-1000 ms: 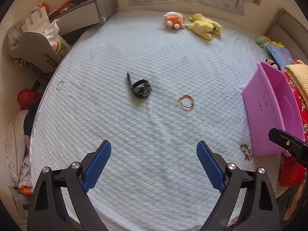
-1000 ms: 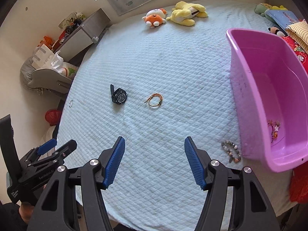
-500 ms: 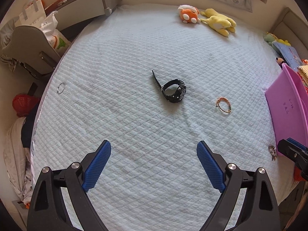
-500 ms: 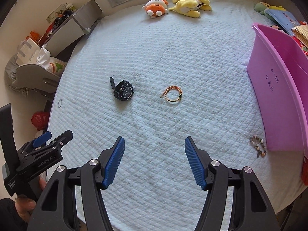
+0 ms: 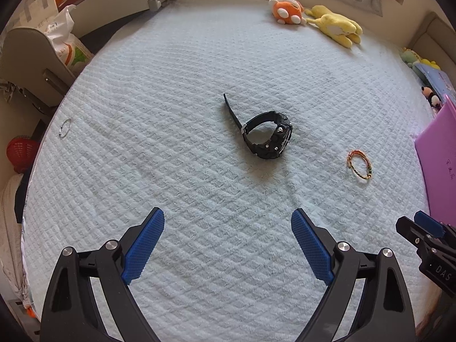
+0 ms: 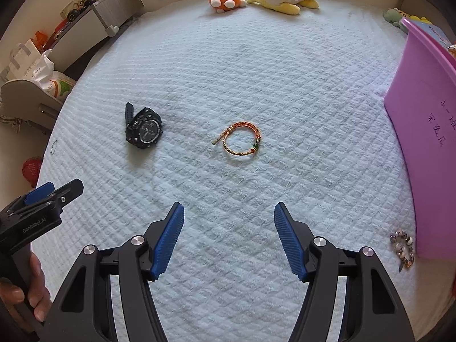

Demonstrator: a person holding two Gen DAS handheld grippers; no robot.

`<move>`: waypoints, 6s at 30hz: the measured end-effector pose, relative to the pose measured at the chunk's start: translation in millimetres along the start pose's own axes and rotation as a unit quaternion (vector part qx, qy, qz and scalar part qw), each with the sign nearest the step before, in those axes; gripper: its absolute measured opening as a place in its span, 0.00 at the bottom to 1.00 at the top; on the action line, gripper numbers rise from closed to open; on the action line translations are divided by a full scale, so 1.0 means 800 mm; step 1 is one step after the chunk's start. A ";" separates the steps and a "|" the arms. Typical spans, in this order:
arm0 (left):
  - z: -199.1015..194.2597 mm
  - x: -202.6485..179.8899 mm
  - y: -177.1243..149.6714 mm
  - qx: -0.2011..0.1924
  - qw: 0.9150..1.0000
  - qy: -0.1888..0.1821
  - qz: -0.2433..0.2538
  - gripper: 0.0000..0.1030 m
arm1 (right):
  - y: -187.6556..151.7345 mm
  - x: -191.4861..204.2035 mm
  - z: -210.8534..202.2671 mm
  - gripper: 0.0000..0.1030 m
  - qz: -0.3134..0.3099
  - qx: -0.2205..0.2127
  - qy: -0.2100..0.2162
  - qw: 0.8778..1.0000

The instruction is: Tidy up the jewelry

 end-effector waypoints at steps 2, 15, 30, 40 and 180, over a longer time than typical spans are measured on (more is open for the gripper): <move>0.016 -0.002 0.007 -0.008 1.000 0.004 -0.001 0.86 | 0.005 -0.008 0.020 0.61 0.001 0.001 0.000 1.000; 0.071 -0.020 0.054 -0.062 0.998 0.002 0.002 0.86 | 0.052 -0.019 0.087 0.61 0.004 -0.012 0.026 1.000; 0.110 -0.046 0.091 -0.075 0.997 -0.007 0.010 0.86 | 0.083 -0.005 0.117 0.62 -0.032 -0.029 0.019 0.999; 0.131 -0.060 0.111 -0.075 0.997 -0.008 0.020 0.86 | 0.107 0.007 0.130 0.62 -0.036 -0.052 0.015 0.998; -0.222 -0.633 -0.034 0.044 0.991 -0.033 0.126 0.90 | -0.039 -0.472 -0.282 0.62 0.029 0.079 0.024 0.996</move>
Point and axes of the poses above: each gripper's, at about its wrist camera, not at the fingertips, and z roughly the way its jaws point, x to its left, y to its top, the point moved 10 cm from there along z, roughly the way its jaws point, and after that the axes turned 11 degrees about x, right-handed, at the moved point
